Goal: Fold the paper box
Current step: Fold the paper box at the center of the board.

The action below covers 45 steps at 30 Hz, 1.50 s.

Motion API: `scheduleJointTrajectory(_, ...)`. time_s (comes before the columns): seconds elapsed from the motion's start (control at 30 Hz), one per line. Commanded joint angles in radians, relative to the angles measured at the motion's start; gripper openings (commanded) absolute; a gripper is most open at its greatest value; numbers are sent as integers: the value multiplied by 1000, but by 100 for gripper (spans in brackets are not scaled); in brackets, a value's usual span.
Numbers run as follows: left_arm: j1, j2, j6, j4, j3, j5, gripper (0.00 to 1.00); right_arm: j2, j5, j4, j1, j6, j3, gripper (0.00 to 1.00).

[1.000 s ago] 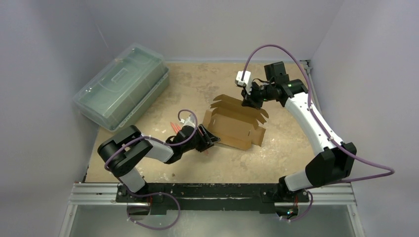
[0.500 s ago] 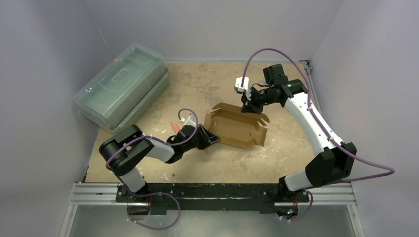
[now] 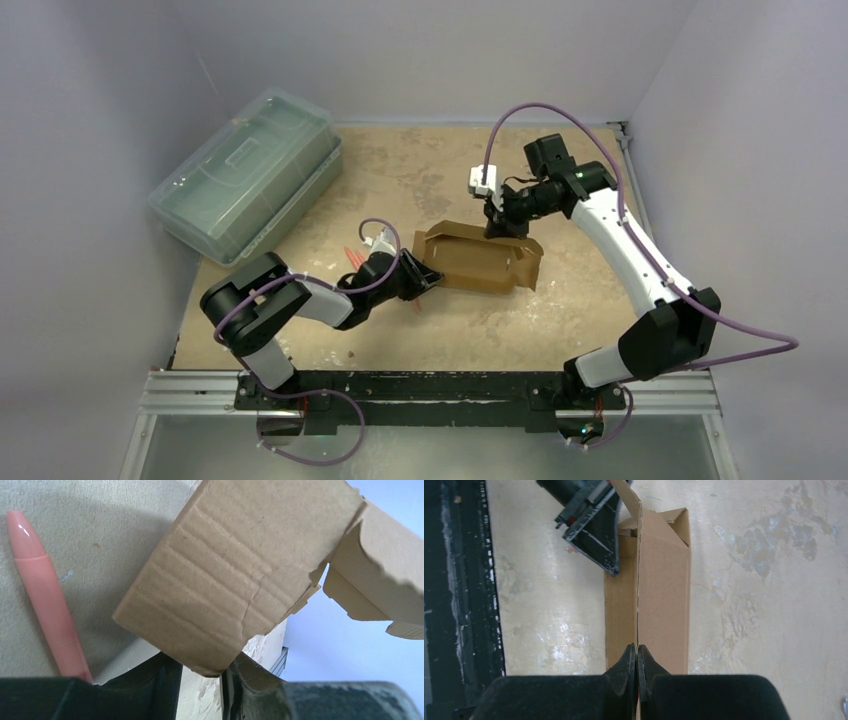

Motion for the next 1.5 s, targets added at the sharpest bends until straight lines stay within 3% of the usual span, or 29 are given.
scheduleJointTrajectory(0.0,9,-30,17,41,21,0,32,-10,90,112,5,129,11,0)
scheduleJointTrajectory(0.4,53,-52,27,191,-65,73,37,38,66,106,5,139,16,0)
scheduleJointTrajectory(0.67,66,-107,121,195,-99,184,47,82,81,113,5,171,25,0)
scheduleJointTrajectory(0.97,115,-234,250,39,-139,289,49,83,39,117,5,183,25,0)
scheduleJointTrajectory(1.27,266,-428,457,-363,-75,342,51,90,31,115,5,180,23,0)
scheduleJointTrajectory(1.37,314,-436,533,-459,-37,331,55,87,41,116,5,178,21,0)
scheduleJointTrajectory(1.47,331,-394,583,-457,-4,366,56,86,44,119,4,177,17,0)
